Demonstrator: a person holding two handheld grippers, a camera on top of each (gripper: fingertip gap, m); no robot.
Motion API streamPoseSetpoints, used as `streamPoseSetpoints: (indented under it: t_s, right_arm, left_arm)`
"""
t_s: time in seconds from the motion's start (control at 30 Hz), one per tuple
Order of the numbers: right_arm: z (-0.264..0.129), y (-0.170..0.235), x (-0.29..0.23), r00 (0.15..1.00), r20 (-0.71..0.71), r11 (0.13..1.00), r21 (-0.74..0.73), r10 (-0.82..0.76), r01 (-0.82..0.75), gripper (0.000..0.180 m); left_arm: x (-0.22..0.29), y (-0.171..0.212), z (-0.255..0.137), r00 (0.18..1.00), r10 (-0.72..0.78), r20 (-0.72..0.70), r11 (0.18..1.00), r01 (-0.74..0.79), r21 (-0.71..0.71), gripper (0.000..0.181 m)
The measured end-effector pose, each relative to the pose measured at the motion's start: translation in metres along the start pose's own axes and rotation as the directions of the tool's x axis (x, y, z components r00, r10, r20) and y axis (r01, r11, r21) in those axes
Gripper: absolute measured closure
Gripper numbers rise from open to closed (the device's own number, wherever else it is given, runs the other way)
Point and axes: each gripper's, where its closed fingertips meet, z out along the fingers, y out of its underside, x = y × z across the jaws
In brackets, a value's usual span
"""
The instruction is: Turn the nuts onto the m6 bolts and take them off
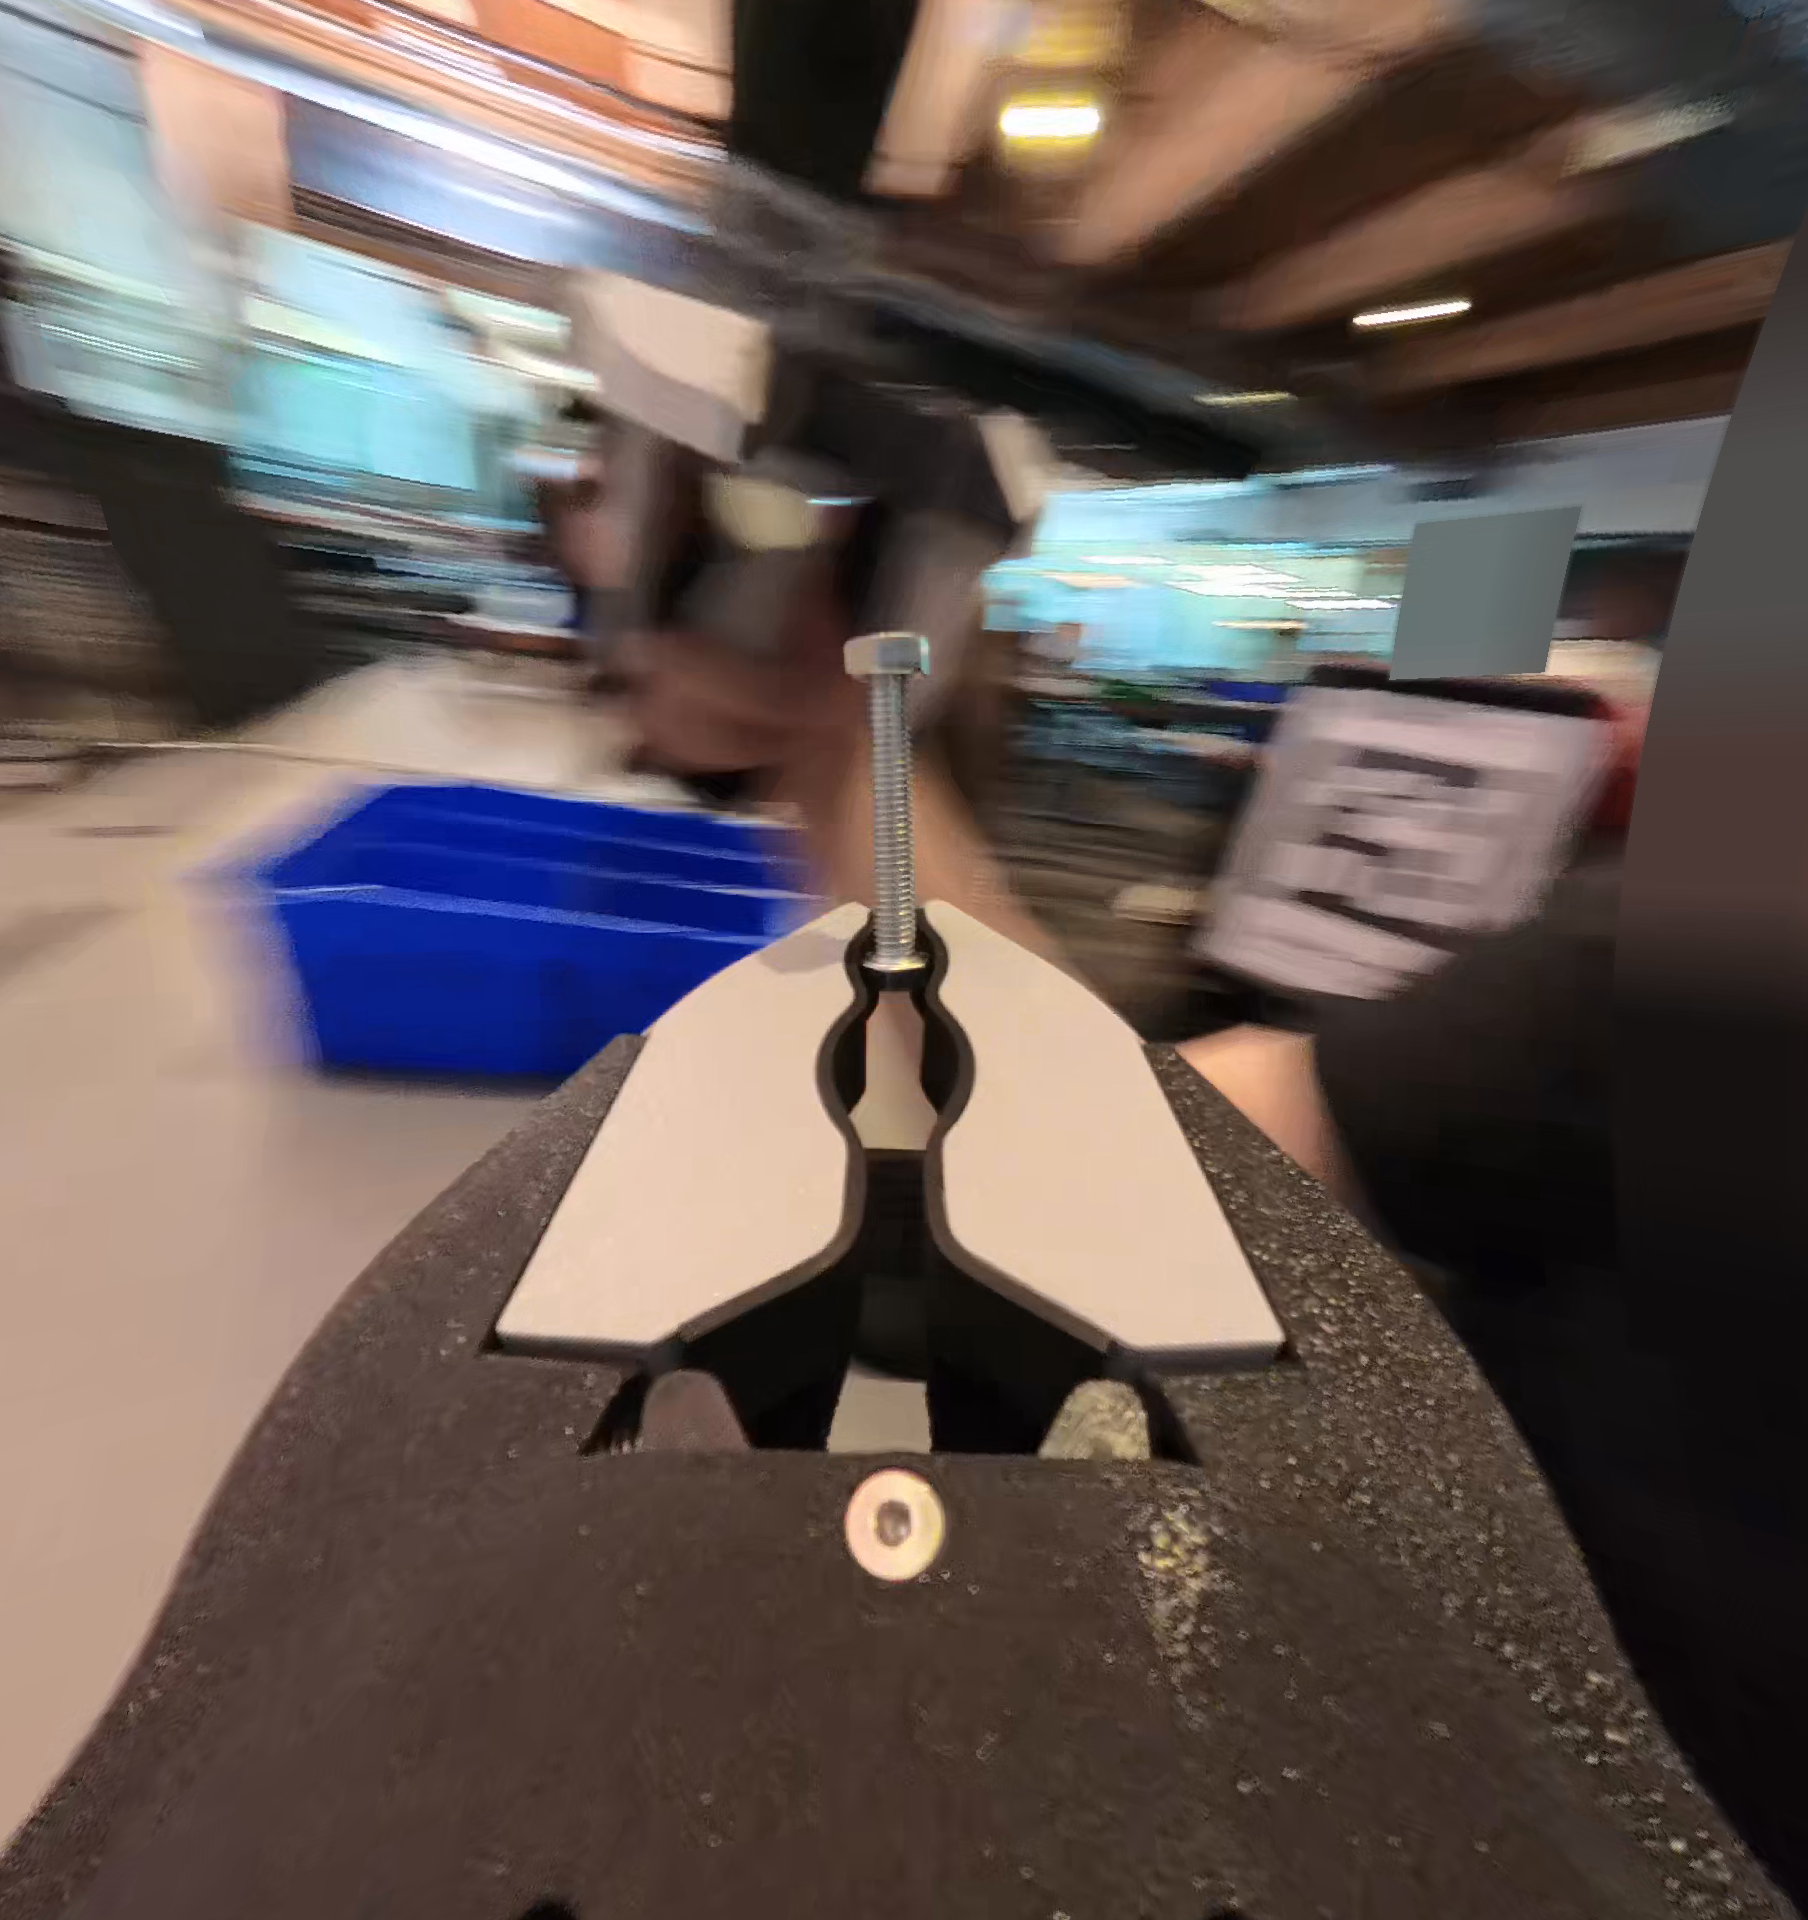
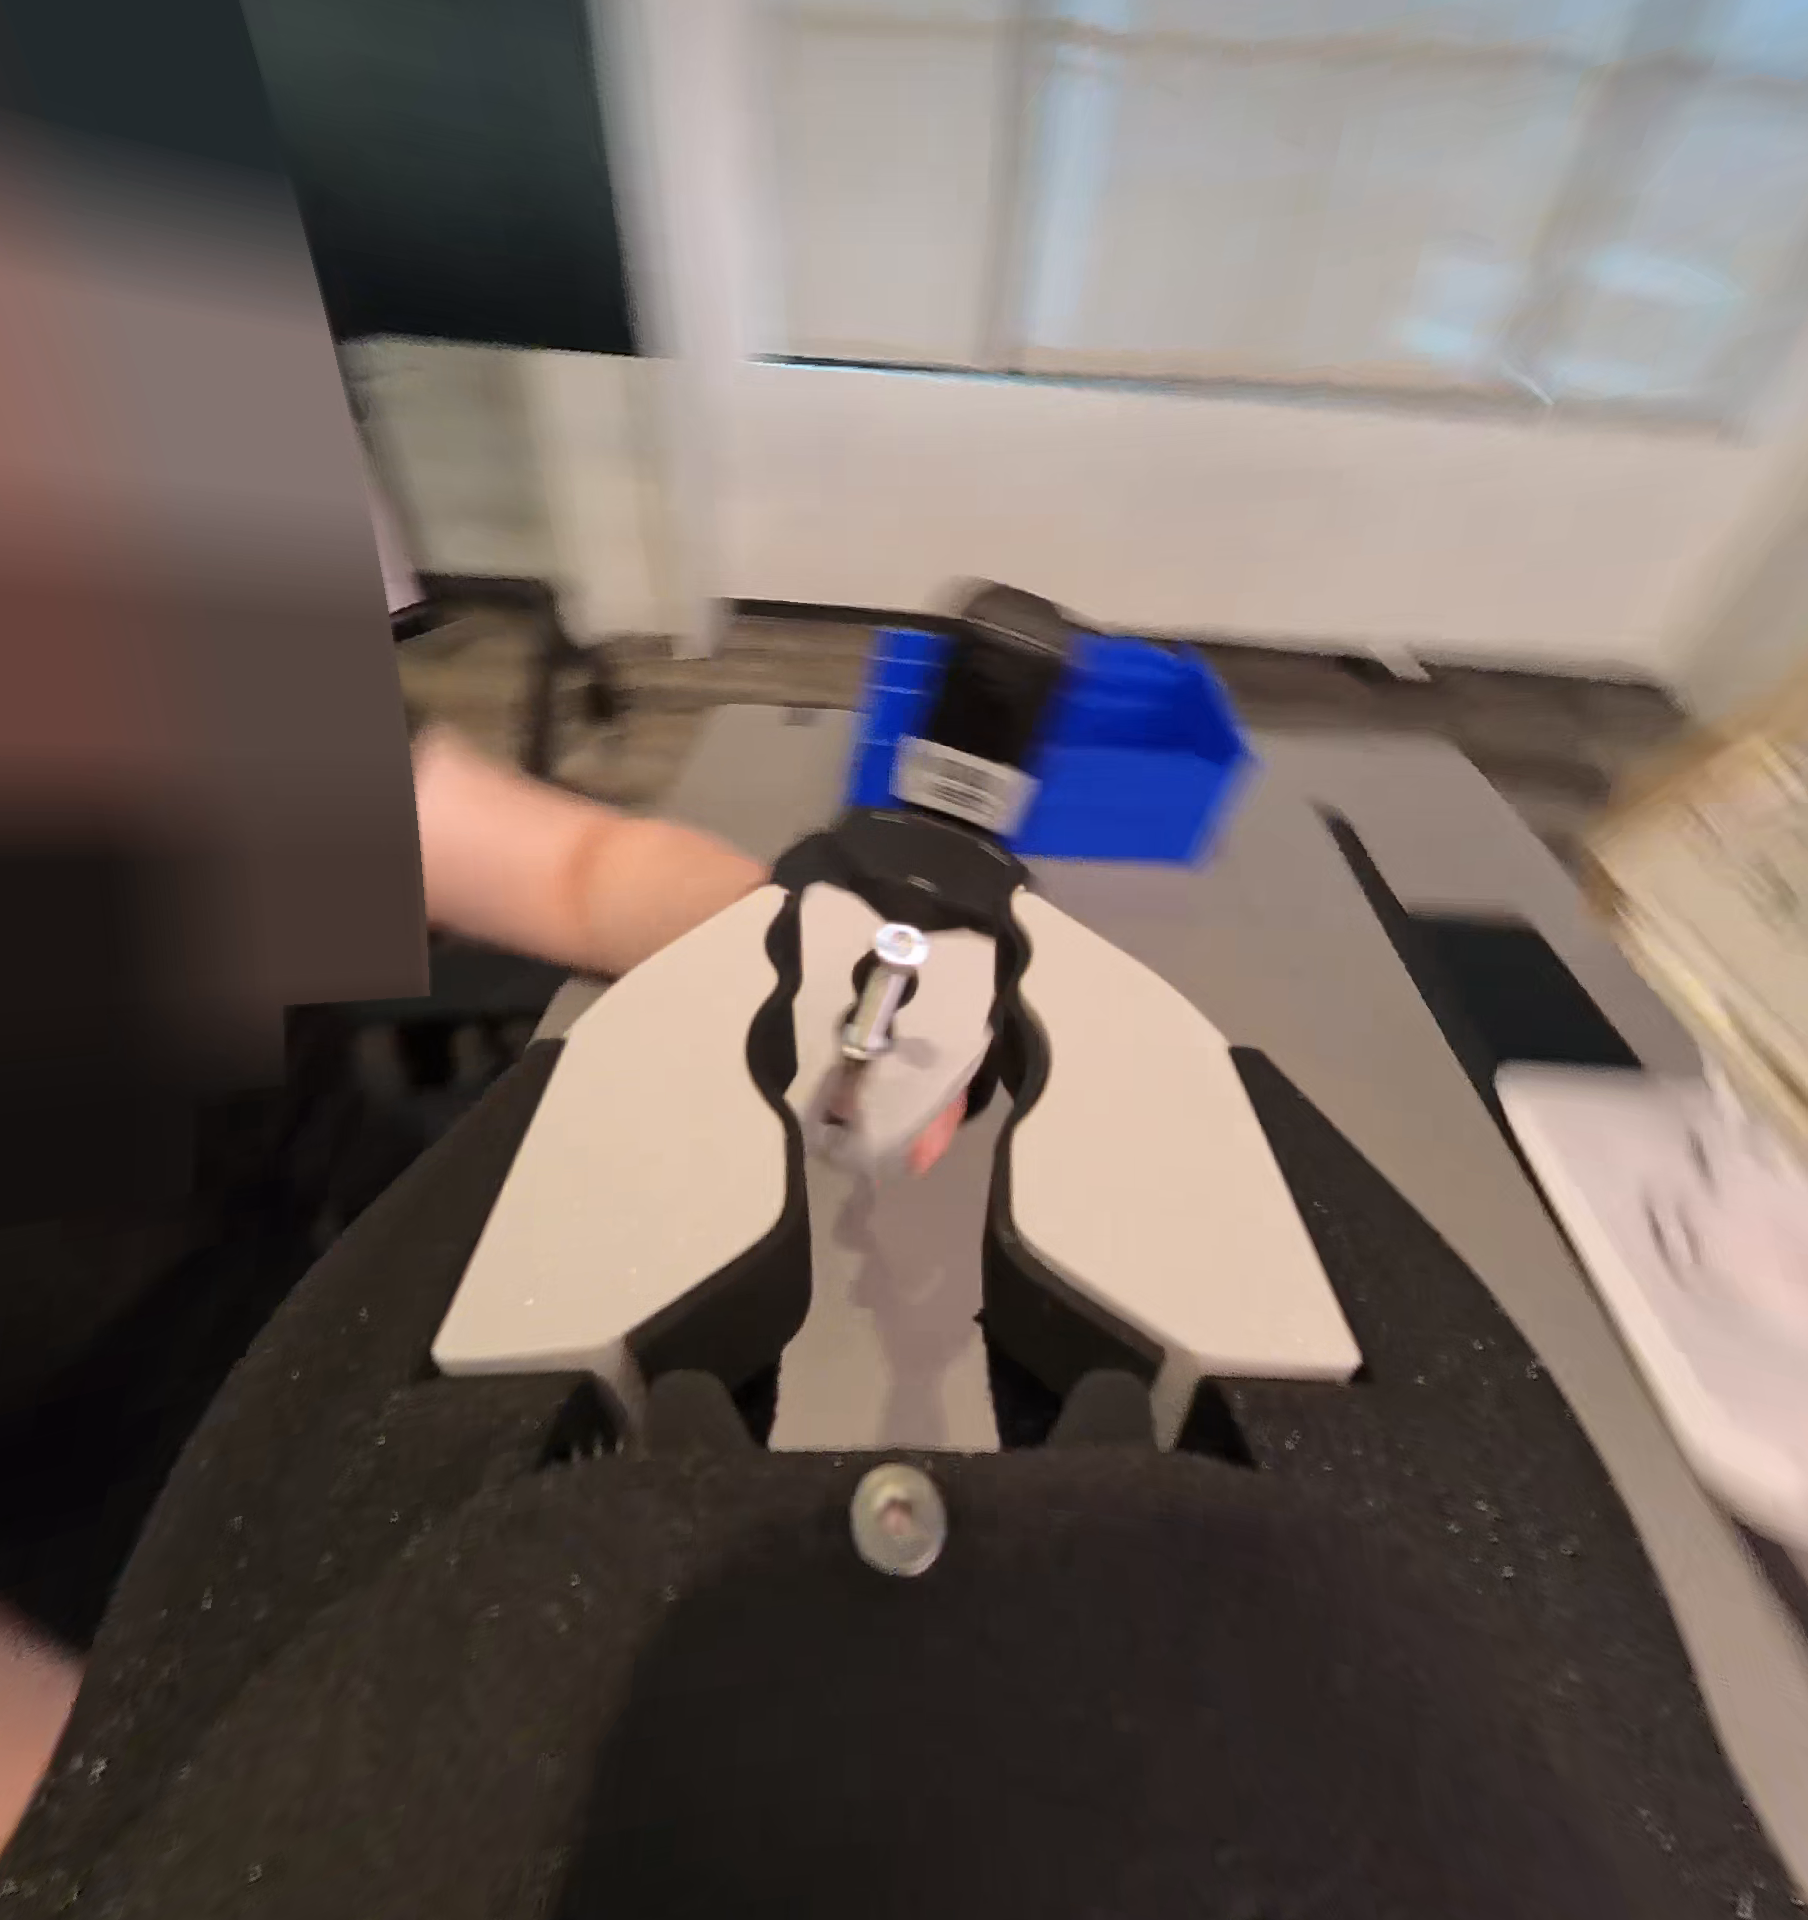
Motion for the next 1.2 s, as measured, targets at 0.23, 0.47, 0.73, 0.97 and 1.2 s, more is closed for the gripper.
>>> streamPoseSetpoints:
  t_s: [0.23,0.47,0.73,0.97,1.2]
  right_arm:
    - [0.003,0.007,0.040,0.873,-0.370,0.939,-0.006,0.317,-0.344,0.152]
    - [0.016,0.045,0.055,0.800,-0.540,0.889,-0.185,0.264,-0.418,0.148]
    - [0.013,0.064,0.067,0.770,-0.559,0.850,-0.203,0.307,-0.486,0.149]
    - [0.017,0.065,0.059,0.806,-0.491,0.845,-0.228,0.330,-0.484,0.169]
    - [0.016,0.059,0.053,0.852,-0.395,0.865,-0.219,0.344,-0.451,0.170]
  left_arm:
    - [-0.088,0.002,-0.040,0.726,0.282,0.628,0.959,-0.219,-0.178,0.177]
    - [-0.098,0.016,-0.043,0.593,0.468,0.656,0.882,-0.267,-0.388,0.177]
    - [-0.097,0.019,-0.039,0.569,0.509,0.646,0.858,-0.279,-0.431,0.177]
    - [-0.095,0.020,-0.038,0.578,0.515,0.633,0.854,-0.277,-0.441,0.177]
    - [-0.087,0.019,-0.033,0.649,0.463,0.604,0.878,-0.243,-0.413,0.177]
